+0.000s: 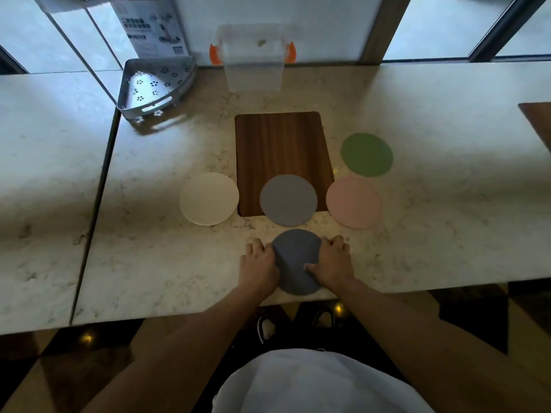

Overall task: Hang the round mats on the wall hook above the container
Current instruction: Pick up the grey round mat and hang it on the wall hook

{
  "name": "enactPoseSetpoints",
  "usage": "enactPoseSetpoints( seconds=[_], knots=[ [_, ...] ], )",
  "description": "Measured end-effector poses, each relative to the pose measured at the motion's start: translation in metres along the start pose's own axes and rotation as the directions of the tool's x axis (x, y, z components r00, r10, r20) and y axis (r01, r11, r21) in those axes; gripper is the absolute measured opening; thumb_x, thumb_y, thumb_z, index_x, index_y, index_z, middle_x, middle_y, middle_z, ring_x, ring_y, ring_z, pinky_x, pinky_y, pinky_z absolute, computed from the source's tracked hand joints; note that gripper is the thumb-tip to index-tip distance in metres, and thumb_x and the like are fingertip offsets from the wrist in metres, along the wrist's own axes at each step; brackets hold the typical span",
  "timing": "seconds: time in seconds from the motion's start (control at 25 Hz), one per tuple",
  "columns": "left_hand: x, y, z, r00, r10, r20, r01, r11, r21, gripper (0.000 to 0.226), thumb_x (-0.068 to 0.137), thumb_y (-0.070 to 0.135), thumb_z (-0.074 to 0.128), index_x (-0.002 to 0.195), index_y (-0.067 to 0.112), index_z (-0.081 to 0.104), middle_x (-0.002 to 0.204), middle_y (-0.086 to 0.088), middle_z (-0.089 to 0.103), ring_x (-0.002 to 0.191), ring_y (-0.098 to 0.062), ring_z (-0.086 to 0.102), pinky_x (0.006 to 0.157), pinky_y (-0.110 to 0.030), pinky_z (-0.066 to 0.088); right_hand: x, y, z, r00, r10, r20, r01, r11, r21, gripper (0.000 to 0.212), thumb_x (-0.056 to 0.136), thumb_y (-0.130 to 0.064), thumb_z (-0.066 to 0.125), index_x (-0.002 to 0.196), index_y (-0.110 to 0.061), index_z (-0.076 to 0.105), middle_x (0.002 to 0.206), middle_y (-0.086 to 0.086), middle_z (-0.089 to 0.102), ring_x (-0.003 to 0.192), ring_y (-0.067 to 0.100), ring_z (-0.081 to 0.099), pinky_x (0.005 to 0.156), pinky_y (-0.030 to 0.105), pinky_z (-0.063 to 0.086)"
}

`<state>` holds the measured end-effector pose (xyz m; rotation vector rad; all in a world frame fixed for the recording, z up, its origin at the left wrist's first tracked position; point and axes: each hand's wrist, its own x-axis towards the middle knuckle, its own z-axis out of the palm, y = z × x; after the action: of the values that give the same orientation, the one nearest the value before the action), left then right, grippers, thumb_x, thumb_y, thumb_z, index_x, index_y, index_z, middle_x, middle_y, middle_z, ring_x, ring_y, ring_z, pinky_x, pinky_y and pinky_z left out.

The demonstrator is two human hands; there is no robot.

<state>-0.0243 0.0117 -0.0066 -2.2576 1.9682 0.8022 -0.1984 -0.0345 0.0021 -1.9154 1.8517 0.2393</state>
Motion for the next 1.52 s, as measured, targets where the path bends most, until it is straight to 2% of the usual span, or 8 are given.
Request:
enactPoseSetpoints(
  seconds=[0.12,0.24,0.4,0.6,0.84,1.2,1.4,1.52],
  knots=[
    [0.002,0.004,0.002,0.991,-0.109,-0.077,0.091,0.973,-0.214,0.036,0.089,0.020,0.056,0.123,0.011,0.049,0.128,-0.015,0.045,0.117,-0.033,0.042,0.095,-0.045,0.046,0.005,0.010,0.001,0.999,-0.013,-0.038,0.020,0.984,0.177,0.062,0.075,-0.033,0.077,0.124,-0.007,0.049,0.127,0.018,0.041,0.109,0.036,0.048,0.094,0.039,0.043],
    [0.005,0.010,0.000,0.964,-0.257,-0.064,0.188,0.837,-0.514,0.028,0.089,0.011,0.058,0.116,0.015,0.055,0.118,-0.008,0.059,0.107,-0.026,0.056,0.090,-0.044,0.053,0.010,0.026,-0.005,0.993,-0.032,-0.112,0.074,0.915,0.397,0.035,0.082,-0.011,0.069,0.114,-0.013,0.056,0.116,0.015,0.049,0.096,0.031,0.058,0.083,0.035,0.048],
    [0.009,0.017,-0.004,0.946,-0.322,-0.026,0.228,0.723,-0.652,0.023,0.086,0.008,0.065,0.107,0.017,0.062,0.099,-0.002,0.070,0.089,-0.017,0.065,0.080,-0.039,0.058,0.027,0.041,-0.020,0.988,-0.130,-0.083,0.154,0.864,0.479,0.027,0.086,-0.005,0.059,0.109,-0.019,0.057,0.095,0.004,0.065,0.081,0.019,0.059,0.069,0.026,0.039],
    [0.034,0.054,-0.021,0.923,-0.381,-0.046,0.243,0.674,-0.698,0.020,0.085,0.008,0.069,0.102,0.019,0.066,0.094,0.002,0.069,0.086,-0.015,0.065,0.074,-0.034,0.058,0.059,0.076,-0.050,0.977,-0.176,-0.121,0.213,0.745,0.632,0.023,0.092,-0.010,0.060,0.115,-0.014,0.063,0.107,0.002,0.070,0.089,0.012,0.060,0.071,0.006,0.039],
    [0.097,0.126,-0.035,0.934,-0.353,-0.051,0.231,0.709,-0.666,0.021,0.086,0.012,0.069,0.107,0.015,0.067,0.098,-0.002,0.070,0.091,-0.020,0.066,0.083,-0.039,0.057,0.124,0.130,-0.094,0.974,-0.036,-0.223,0.154,0.828,0.539,0.018,0.090,-0.021,0.065,0.106,-0.015,0.071,0.099,0.002,0.075,0.082,0.010,0.059,0.078,0.020,0.040],
    [0.141,0.166,-0.027,0.885,-0.465,-0.017,0.339,0.669,-0.662,0.028,0.086,0.013,0.069,0.113,0.015,0.064,0.103,-0.003,0.068,0.095,-0.021,0.063,0.089,-0.046,0.055,0.187,0.151,-0.109,0.975,-0.054,-0.217,0.160,0.847,0.507,0.015,0.085,-0.021,0.071,0.099,-0.020,0.075,0.096,0.000,0.075,0.084,0.013,0.065,0.081,0.022,0.047],
    [0.147,0.173,-0.020,0.873,-0.483,-0.064,0.344,0.705,-0.621,0.024,0.084,0.015,0.071,0.108,0.016,0.066,0.093,0.000,0.066,0.085,-0.016,0.061,0.079,-0.033,0.051,0.199,0.155,-0.104,0.983,-0.008,-0.185,0.100,0.865,0.491,0.017,0.086,-0.024,0.069,0.101,-0.022,0.074,0.099,0.000,0.073,0.080,0.005,0.055,0.080,0.018,0.040],
    [0.151,0.175,-0.016,0.884,-0.461,-0.078,0.339,0.748,-0.571,0.025,0.085,0.017,0.070,0.109,0.013,0.066,0.098,-0.003,0.068,0.085,-0.015,0.060,0.077,-0.028,0.045,0.198,0.156,-0.098,0.980,0.025,-0.196,0.068,0.889,0.453,0.017,0.085,-0.028,0.070,0.100,-0.020,0.073,0.098,0.003,0.069,0.079,0.011,0.056,0.077,0.021,0.041]
  ],
)
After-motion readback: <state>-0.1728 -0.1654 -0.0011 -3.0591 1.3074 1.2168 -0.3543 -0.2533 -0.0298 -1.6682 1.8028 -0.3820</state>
